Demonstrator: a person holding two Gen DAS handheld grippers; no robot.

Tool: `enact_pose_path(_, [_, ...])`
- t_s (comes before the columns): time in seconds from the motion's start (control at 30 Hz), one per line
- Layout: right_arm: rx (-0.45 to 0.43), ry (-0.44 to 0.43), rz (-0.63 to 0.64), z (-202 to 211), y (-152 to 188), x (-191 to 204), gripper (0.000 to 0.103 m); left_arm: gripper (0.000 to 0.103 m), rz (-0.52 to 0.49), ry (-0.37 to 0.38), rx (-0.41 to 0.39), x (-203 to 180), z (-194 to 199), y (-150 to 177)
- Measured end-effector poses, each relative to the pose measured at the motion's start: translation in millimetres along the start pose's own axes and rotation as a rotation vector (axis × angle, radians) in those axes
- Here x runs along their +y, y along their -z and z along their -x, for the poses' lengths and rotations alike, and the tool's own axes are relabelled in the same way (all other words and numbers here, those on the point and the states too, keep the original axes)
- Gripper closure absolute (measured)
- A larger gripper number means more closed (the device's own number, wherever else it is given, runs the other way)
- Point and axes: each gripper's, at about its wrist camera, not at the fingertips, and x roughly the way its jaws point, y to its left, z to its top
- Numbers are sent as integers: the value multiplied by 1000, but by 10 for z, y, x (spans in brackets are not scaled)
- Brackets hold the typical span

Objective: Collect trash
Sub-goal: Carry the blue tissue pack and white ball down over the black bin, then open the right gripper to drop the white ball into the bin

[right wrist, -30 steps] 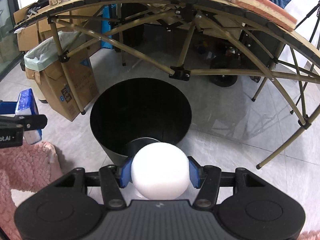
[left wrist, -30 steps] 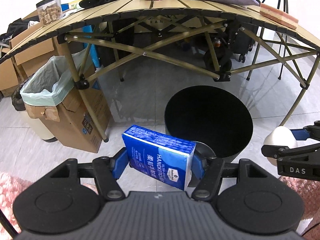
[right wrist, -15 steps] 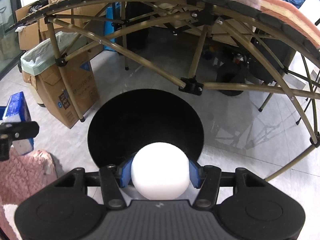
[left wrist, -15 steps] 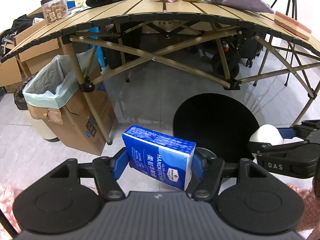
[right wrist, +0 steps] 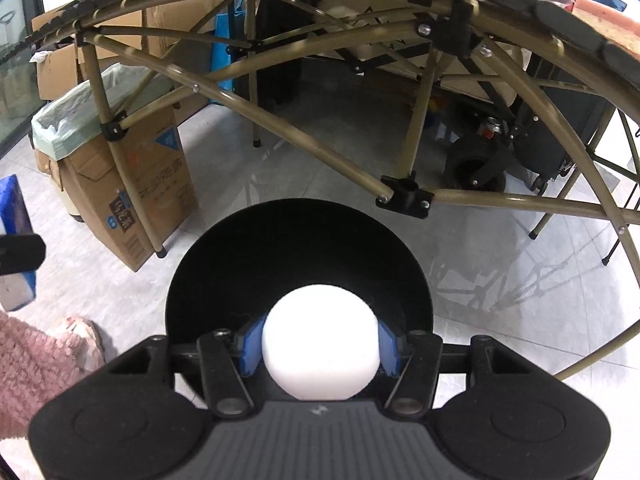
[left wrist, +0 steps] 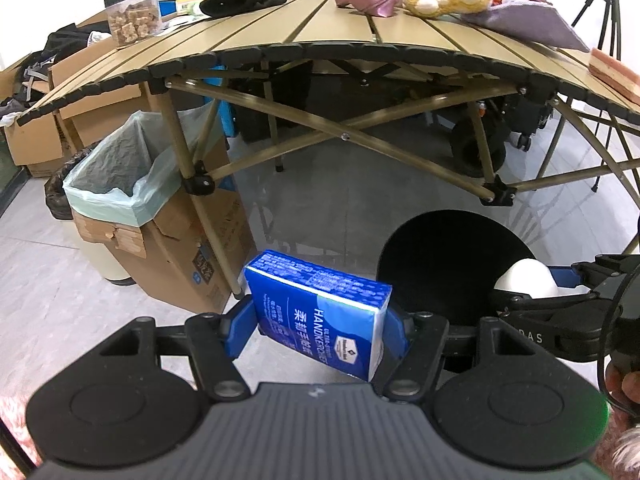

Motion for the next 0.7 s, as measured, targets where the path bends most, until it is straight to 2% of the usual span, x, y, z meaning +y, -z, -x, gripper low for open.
enact_pose_path(0.4, [-25, -24, -33, -177, -71, -74, 46, 38, 2, -24, 19, 24, -83, -37])
enact_pose_path(0.47, [-28, -29, -37, -200, -74, -83, 40, 38, 2, -25, 22, 24, -92, -36])
enact_pose_path(0.53, [-32, -31, -41, -216, -74, -93, 14, 38, 0, -28, 25, 15, -96, -35])
enact_pose_path(0.6, [-40, -35, -43, -224, -69, -102, 4, 38, 0, -28, 28, 14, -104, -33])
enact_pose_path(0.7, [-39, -34, -44, -226, -59, -113, 0, 38, -1, -29, 30, 15, -109, -32])
